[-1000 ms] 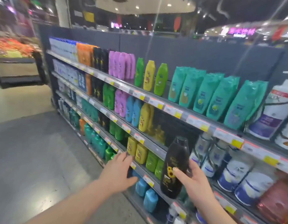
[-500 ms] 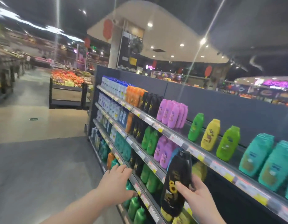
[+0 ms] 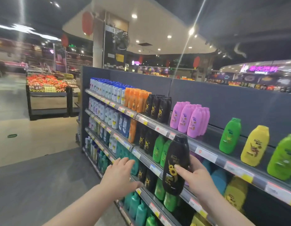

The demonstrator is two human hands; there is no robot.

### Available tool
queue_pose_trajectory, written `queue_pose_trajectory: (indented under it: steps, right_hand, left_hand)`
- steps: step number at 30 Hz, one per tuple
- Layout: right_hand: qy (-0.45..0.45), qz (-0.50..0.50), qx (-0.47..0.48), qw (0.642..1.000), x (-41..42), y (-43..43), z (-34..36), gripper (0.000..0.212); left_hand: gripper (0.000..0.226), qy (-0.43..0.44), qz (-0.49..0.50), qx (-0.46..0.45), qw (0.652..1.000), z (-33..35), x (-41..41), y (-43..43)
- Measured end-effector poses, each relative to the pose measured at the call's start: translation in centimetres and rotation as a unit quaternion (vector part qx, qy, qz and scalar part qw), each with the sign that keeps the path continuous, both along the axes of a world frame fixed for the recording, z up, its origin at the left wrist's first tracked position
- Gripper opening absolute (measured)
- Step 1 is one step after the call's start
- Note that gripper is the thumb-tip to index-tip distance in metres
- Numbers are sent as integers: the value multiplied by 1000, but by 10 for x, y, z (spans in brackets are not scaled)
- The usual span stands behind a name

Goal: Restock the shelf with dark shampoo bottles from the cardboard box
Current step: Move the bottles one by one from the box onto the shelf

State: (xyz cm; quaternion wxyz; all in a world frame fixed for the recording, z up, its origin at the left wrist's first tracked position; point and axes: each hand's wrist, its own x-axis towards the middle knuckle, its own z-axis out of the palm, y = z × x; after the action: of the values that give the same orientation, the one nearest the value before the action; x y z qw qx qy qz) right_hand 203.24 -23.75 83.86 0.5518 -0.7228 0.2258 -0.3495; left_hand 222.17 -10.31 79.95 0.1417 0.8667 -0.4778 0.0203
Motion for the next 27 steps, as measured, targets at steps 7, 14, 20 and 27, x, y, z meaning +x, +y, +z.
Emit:
queue_pose_trajectory:
  steps: [7, 14, 20, 27]
  right_hand:
    - [-18, -11, -13, 1000, 101, -86, 5, 32]
    - [-32, -35, -45, 998, 199, -199, 22, 34]
    - [-43, -98, -99, 989, 255, -260, 39, 37]
    - [-26, -163, -122, 979, 299, -292, 37, 39]
  left_hand:
    - [84, -8, 0, 15, 1000, 8, 96, -67]
    - [83, -24, -17, 1, 1000, 54, 195, -190]
    - [84, 10, -51, -38, 998, 52, 238, -270]
    - [73, 17, -138, -55, 989, 52, 292, -345]
